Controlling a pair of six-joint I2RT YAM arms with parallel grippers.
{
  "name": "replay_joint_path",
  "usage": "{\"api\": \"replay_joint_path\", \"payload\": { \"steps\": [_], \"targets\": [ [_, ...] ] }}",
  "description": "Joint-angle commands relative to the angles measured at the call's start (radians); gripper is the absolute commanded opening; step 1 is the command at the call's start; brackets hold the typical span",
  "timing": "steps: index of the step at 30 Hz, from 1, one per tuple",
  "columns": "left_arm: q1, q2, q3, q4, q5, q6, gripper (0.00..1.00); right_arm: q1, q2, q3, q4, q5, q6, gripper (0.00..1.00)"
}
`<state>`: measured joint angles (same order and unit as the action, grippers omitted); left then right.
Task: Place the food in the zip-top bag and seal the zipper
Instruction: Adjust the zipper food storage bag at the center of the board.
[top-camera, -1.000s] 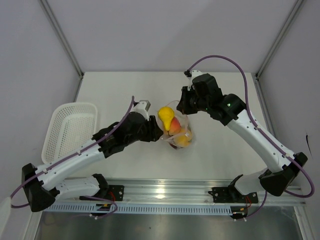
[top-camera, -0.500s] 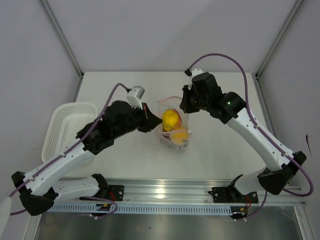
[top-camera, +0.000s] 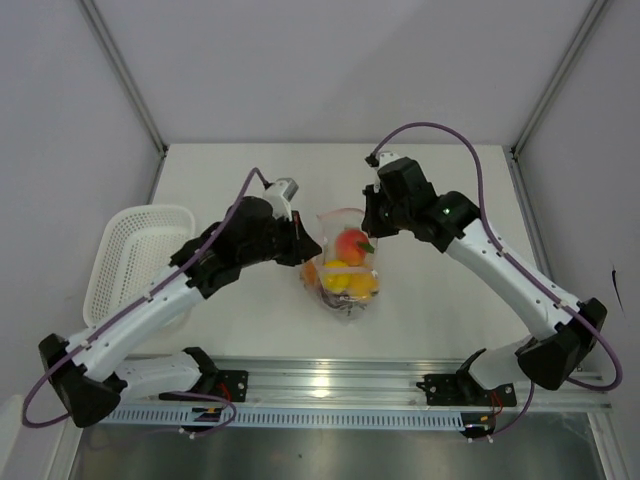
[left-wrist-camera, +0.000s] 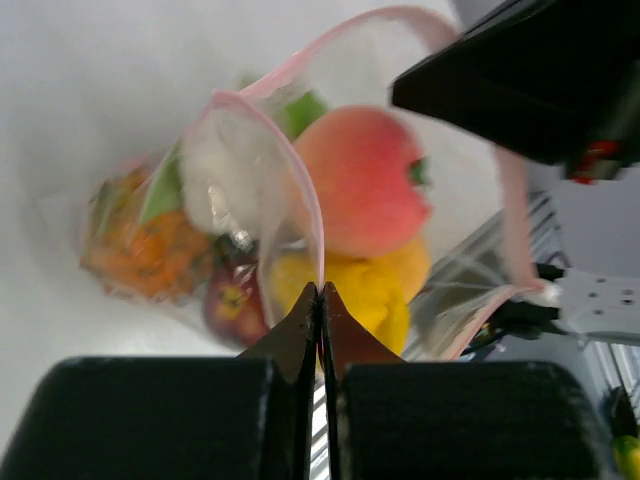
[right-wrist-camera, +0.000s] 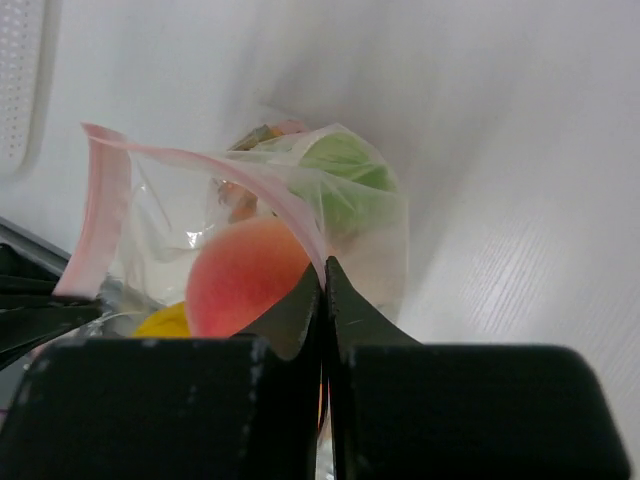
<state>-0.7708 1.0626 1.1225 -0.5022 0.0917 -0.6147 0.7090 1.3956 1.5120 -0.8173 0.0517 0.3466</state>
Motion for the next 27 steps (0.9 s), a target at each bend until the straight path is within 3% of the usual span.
{"api": "replay_joint_path", "payload": {
  "steps": [1, 8, 12, 14, 20, 23, 27],
  "targets": [
    [0.025, 0.017, 0.031, 0.002, 0.042, 0.059, 0.01, -0.006, 0.019, 0.078, 0.023, 0.031, -0.026, 0.00],
    [0.025, -0.029, 0.302, -0.093, 0.066, 0.110, 0.01, 0.007, -0.006, 0.287, -0.063, 0.039, -0.034, 0.00],
    [0.025, -0.098, 0.223, -0.052, 0.105, 0.063, 0.01, 0.038, -0.070, 0.228, -0.031, 0.010, 0.006, 0.00],
    [0.025, -0.112, 0.101, -0.015, 0.094, 0.052, 0.00, 0.040, -0.096, 0.126, 0.018, 0.002, 0.015, 0.00],
    [0.033, -0.035, -0.121, 0.060, 0.063, 0.023, 0.01, 0.006, -0.021, -0.067, 0.109, -0.039, 0.037, 0.00],
    [0.034, -0.012, -0.075, 0.059, 0.062, 0.030, 0.00, 0.010, 0.014, -0.032, 0.099, -0.039, 0.025, 0.00],
    [0.033, -0.026, 0.080, 0.012, 0.054, 0.075, 0.01, 0.033, 0.035, 0.182, 0.012, 0.002, -0.024, 0.00]
  ]
}}
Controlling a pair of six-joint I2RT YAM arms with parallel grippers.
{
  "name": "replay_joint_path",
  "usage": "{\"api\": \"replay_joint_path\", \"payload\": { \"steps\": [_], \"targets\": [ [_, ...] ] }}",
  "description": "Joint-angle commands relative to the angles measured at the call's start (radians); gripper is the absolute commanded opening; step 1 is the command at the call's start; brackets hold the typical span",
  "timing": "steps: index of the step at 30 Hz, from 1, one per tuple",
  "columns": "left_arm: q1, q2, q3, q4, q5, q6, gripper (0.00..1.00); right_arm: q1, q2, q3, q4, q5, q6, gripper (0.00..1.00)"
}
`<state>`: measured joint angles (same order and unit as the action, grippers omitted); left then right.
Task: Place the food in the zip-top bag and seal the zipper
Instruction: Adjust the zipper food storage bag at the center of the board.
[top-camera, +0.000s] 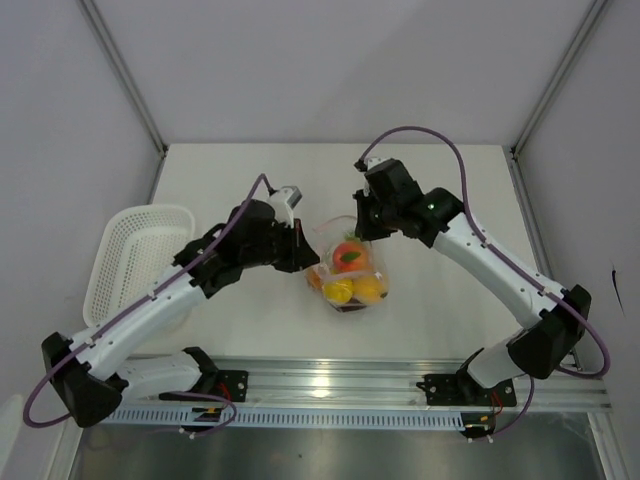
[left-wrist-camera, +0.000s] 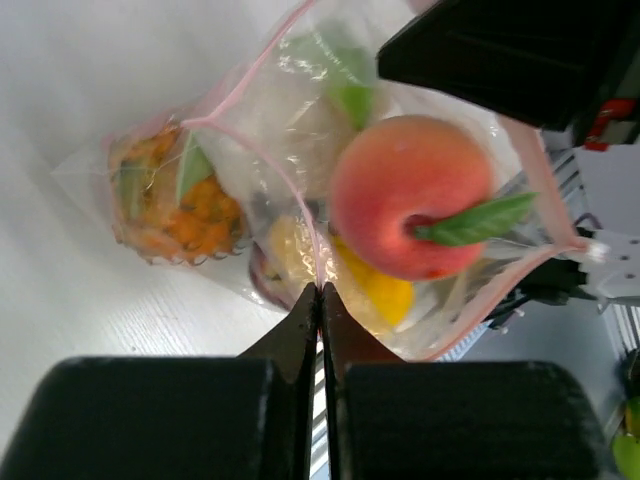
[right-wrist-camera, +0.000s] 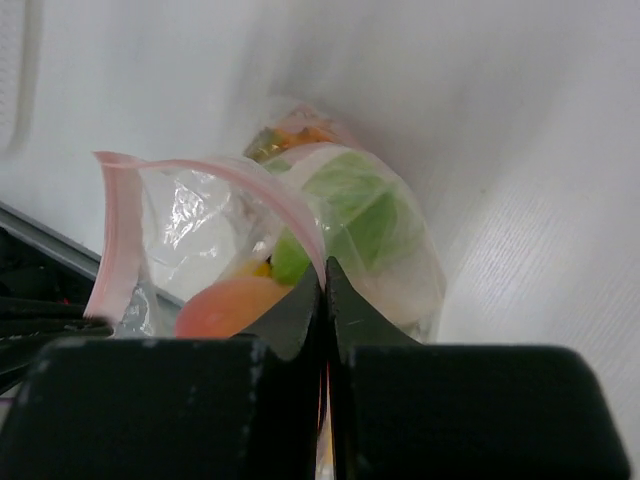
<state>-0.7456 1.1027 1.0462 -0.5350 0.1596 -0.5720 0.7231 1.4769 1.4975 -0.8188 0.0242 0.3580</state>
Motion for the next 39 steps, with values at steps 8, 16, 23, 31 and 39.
{"api": "replay_joint_path", "payload": {
  "steps": [8, 16, 23, 31, 39],
  "targets": [
    [0.006, -0.182, 0.282, 0.052, 0.049, -0.017, 0.01, 0.079, -0.093, 0.274, -0.037, 0.014, -0.030, 0.00],
    [0.006, -0.233, 0.094, 0.078, 0.024, -0.055, 0.00, 0.044, -0.061, 0.122, 0.055, -0.051, -0.040, 0.00],
    [0.006, -0.296, 0.075, 0.017, -0.098, 0.101, 0.07, 0.038, -0.015, 0.153, 0.060, -0.105, -0.060, 0.00],
    [0.006, -0.182, 0.130, -0.039, -0.057, 0.129, 0.69, 0.038, -0.023, 0.168, 0.046, -0.130, -0.053, 0.00],
    [0.005, 0.035, 0.305, -0.146, -0.136, 0.162, 0.74, 0.041, -0.026, 0.182, 0.035, -0.132, -0.053, 0.00]
  ]
}}
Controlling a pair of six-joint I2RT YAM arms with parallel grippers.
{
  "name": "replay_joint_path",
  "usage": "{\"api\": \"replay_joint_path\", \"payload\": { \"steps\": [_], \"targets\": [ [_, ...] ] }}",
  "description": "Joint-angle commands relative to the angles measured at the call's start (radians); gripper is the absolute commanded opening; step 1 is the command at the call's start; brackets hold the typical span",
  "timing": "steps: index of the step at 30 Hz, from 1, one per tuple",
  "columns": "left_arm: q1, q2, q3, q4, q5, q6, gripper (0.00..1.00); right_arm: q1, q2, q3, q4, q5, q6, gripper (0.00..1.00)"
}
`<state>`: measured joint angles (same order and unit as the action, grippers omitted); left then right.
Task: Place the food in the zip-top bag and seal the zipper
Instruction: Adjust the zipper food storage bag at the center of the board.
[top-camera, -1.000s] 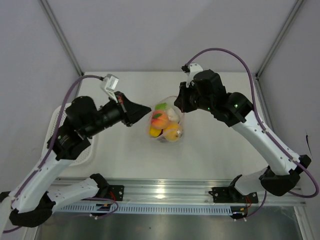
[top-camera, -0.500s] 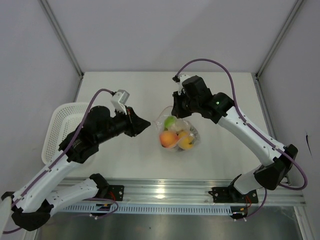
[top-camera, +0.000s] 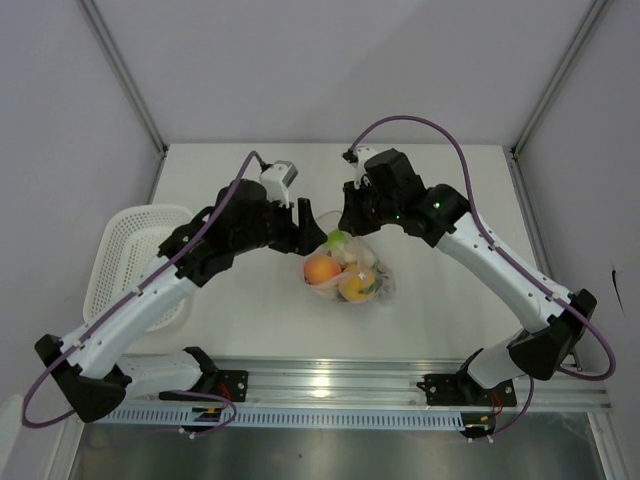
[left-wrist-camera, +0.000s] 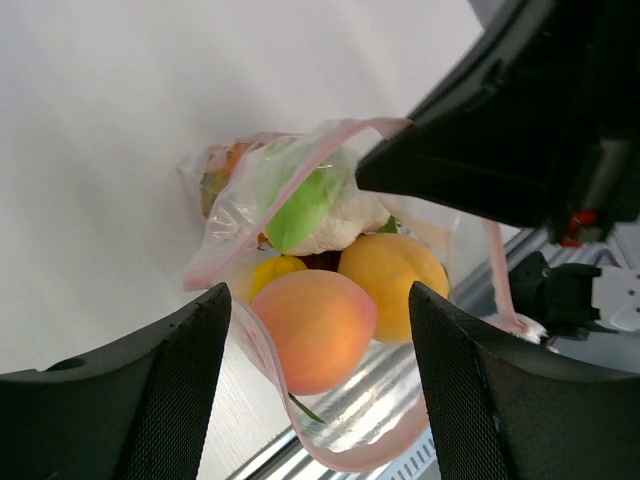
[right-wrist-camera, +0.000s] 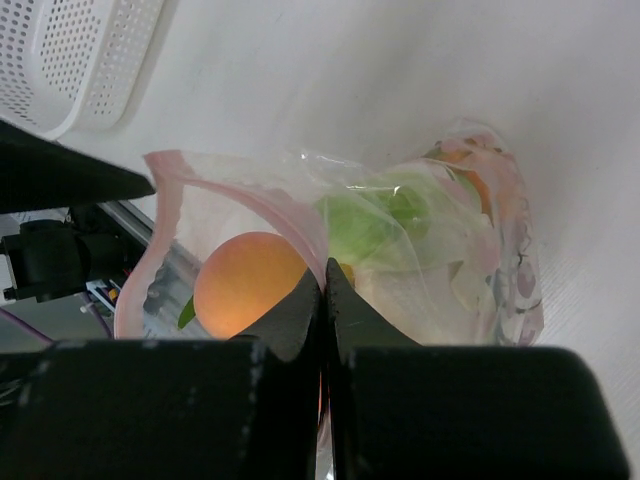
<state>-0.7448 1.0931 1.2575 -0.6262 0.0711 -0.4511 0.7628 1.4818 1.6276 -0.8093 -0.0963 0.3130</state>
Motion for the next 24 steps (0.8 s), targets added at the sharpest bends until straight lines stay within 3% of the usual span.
{"api": "replay_joint_path", "payload": {
  "steps": [1, 8, 13, 16, 24],
  "targets": [
    [0.002, 0.056, 0.101, -0.076, -0.072, 0.043, 0.74, 0.001, -0.032, 0.055, 0.022, -0.011, -0.009, 0.00],
    [-0.042, 0.019, 0.056, -0.067, -0.243, 0.014, 0.68, 0.000, -0.037, 0.055, 0.016, -0.010, -0.018, 0.00],
    [-0.071, -0.107, -0.065, 0.037, -0.283, -0.034, 0.63, 0.000, -0.040, 0.054, 0.009, 0.000, -0.022, 0.00],
    [-0.071, -0.058, -0.050, -0.015, -0.271, -0.046, 0.60, 0.000, -0.049, 0.054, 0.013, -0.003, -0.020, 0.00],
    [-0.070, 0.086, -0.020, 0.042, -0.232, -0.028, 0.56, 0.000, -0.051, 0.058, 0.012, -0.014, -0.020, 0.00]
  ]
}}
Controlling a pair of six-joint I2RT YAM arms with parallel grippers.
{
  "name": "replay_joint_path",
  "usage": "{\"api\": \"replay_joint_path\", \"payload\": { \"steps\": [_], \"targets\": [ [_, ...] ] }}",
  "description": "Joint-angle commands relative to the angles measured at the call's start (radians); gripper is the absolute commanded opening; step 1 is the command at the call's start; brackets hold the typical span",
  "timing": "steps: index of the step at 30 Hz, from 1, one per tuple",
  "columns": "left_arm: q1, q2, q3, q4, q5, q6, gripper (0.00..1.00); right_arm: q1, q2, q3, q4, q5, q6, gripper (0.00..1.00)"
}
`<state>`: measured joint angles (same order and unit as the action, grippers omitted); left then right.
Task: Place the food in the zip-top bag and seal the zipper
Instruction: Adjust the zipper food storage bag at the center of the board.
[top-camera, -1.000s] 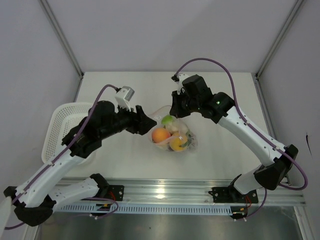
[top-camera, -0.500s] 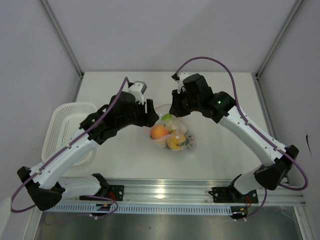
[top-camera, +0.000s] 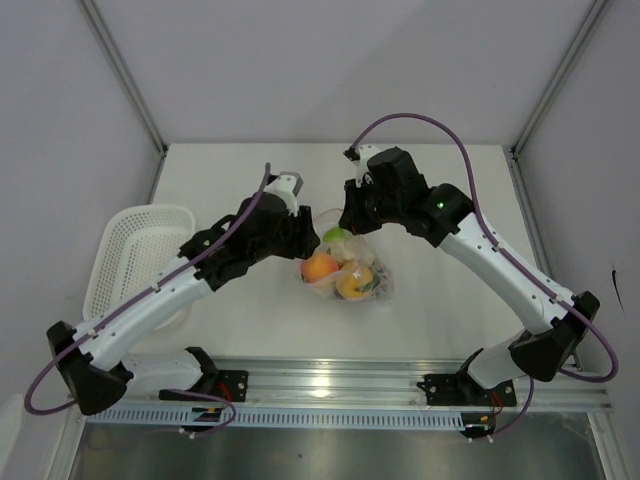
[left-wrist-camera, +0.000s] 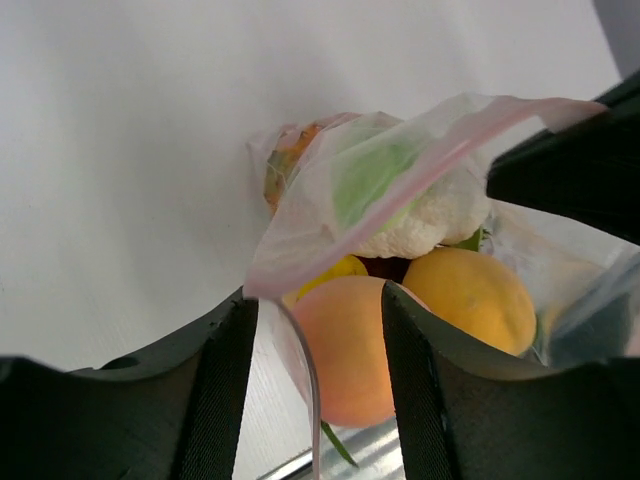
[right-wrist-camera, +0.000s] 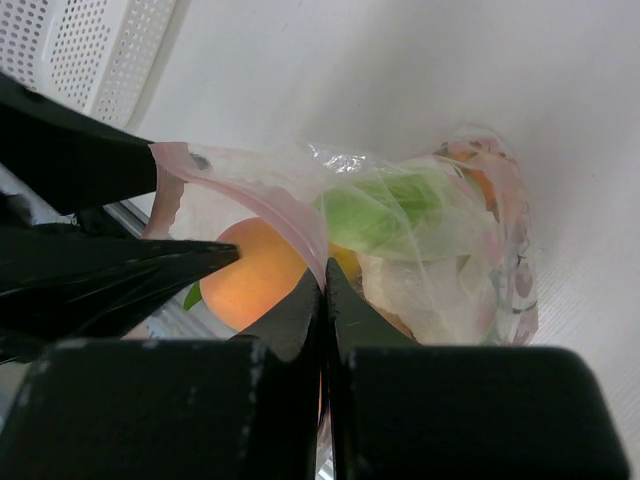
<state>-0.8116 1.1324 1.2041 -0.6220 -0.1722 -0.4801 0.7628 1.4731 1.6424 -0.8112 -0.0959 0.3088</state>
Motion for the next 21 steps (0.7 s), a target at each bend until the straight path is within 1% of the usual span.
{"api": "replay_joint_path", "payload": {
  "steps": [1, 3, 4, 7, 11, 13, 15, 18, 20, 21],
  "targets": [
    [-0.003, 0.061, 0.038, 0.039, 0.017, 0.006, 0.55, -0.002, -0.042, 0.043, 0.012, -0.013, -0.016, 0.00],
    [-0.001, 0.090, 0.048, 0.050, 0.028, 0.011, 0.44, 0.000, -0.043, 0.043, 0.007, -0.007, -0.019, 0.00],
    [0.005, 0.098, 0.052, 0.048, 0.031, 0.011, 0.28, -0.003, -0.043, 0.042, 0.006, -0.005, -0.020, 0.00],
    [0.021, 0.096, 0.061, 0.050, 0.048, 0.012, 0.01, -0.010, -0.045, 0.034, 0.004, -0.005, -0.030, 0.00],
    [0.026, 0.032, 0.075, 0.038, 0.060, 0.008, 0.00, -0.039, -0.050, 0.002, 0.023, -0.019, -0.054, 0.00],
    [0.026, 0.004, 0.101, -0.004, 0.063, -0.014, 0.01, -0.056, -0.048, -0.012, 0.030, -0.042, -0.066, 0.00],
    [0.025, -0.055, 0.106, -0.048, 0.088, -0.046, 0.01, -0.065, -0.040, 0.003, 0.015, -0.088, -0.077, 0.00],
    [0.023, -0.164, 0.080, -0.064, 0.143, -0.101, 0.01, -0.065, -0.059, 0.040, 0.004, -0.162, -0.077, 0.00],
    [0.025, -0.245, 0.040, -0.048, 0.201, -0.120, 0.01, -0.065, -0.080, 0.057, 0.012, -0.223, -0.066, 0.00],
    [0.023, -0.267, 0.019, -0.036, 0.201, -0.144, 0.01, -0.065, -0.103, 0.059, 0.017, -0.237, -0.062, 0.00]
  ]
}}
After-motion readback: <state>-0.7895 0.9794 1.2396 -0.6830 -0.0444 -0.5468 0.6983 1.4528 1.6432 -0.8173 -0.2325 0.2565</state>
